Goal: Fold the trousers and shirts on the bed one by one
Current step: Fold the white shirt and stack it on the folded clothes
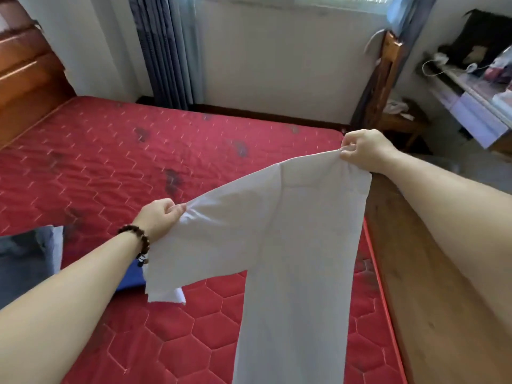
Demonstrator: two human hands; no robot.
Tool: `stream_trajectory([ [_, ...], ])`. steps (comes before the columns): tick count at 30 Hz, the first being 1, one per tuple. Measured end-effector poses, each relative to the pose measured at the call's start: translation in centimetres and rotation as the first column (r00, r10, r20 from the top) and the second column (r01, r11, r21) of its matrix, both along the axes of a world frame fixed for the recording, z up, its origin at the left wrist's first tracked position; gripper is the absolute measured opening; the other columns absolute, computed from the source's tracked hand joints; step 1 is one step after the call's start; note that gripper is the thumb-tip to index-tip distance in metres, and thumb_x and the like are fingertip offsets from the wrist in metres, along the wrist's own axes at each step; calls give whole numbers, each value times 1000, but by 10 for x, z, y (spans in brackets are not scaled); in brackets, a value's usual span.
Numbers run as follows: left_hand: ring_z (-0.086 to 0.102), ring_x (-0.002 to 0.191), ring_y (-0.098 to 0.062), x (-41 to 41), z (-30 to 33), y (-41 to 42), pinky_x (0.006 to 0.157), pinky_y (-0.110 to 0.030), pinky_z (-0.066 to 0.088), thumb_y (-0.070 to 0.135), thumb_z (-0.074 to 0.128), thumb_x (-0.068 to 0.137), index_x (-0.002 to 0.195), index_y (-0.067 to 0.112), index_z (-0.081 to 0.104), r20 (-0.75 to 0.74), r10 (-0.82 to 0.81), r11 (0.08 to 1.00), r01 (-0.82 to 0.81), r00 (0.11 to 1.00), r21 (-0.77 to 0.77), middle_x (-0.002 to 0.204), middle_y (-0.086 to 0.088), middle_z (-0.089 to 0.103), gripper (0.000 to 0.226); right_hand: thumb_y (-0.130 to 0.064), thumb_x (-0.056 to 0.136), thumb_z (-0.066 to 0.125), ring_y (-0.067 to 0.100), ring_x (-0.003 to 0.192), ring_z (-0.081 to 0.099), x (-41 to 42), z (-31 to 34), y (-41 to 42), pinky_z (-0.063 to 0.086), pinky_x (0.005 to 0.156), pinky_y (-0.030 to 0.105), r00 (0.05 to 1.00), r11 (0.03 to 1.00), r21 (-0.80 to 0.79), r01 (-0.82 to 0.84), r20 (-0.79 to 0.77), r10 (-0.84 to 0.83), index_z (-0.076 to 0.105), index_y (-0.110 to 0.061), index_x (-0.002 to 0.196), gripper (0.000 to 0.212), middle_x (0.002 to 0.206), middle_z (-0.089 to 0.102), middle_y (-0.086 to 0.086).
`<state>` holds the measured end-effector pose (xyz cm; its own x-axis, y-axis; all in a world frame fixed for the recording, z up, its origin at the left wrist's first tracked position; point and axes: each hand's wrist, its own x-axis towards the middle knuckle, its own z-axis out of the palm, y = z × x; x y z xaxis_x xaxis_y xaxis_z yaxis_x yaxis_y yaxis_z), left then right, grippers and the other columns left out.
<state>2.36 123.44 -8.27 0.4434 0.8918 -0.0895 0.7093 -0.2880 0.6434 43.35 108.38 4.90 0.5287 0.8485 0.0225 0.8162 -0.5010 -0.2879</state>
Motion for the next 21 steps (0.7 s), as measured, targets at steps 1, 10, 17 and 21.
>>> stream_trajectory([
  [1, 45, 57, -19, 8, -25, 15, 52, -31, 30, 38, 54, 94, 62, 15, 46, -51, -5, 1000, 5, 999, -9, 58, 1, 47, 40, -30, 86, 61, 23, 76, 58, 7, -30, 15, 47, 66, 29, 1000, 999, -27, 25, -1, -25, 63, -23, 84, 8, 89, 61, 1],
  [10, 49, 60, -23, 59, -192, 66, 58, -38, 35, 33, 48, 97, 71, 17, 45, -173, -32, 999, 25, 984, -46, 60, -4, 53, 31, -22, 93, 54, 35, 96, 58, 44, -247, 74, 42, 85, 44, 996, 994, -95, 57, 81, -49, 64, -13, 99, 15, 98, 66, 12],
  [17, 53, 63, -36, 101, -246, 95, 61, -45, 44, 33, 41, 99, 81, 17, 42, -125, 108, 993, -102, 986, 53, 59, -9, 53, 24, -23, 94, 53, 32, 96, 55, 91, -310, 141, 33, 85, 42, 994, 999, -53, -14, 109, 20, 65, -15, 99, 15, 96, 66, 8],
  [21, 58, 91, -39, 138, -273, 124, 76, -45, 42, 42, 48, 94, 107, 10, 52, -389, 267, 950, -172, 882, 261, 92, -16, 62, 35, -35, 90, 61, 28, 130, 38, 116, -349, 188, 29, 101, 43, 986, 987, -158, 7, 163, 19, 49, -22, 135, 49, 138, 48, 10],
])
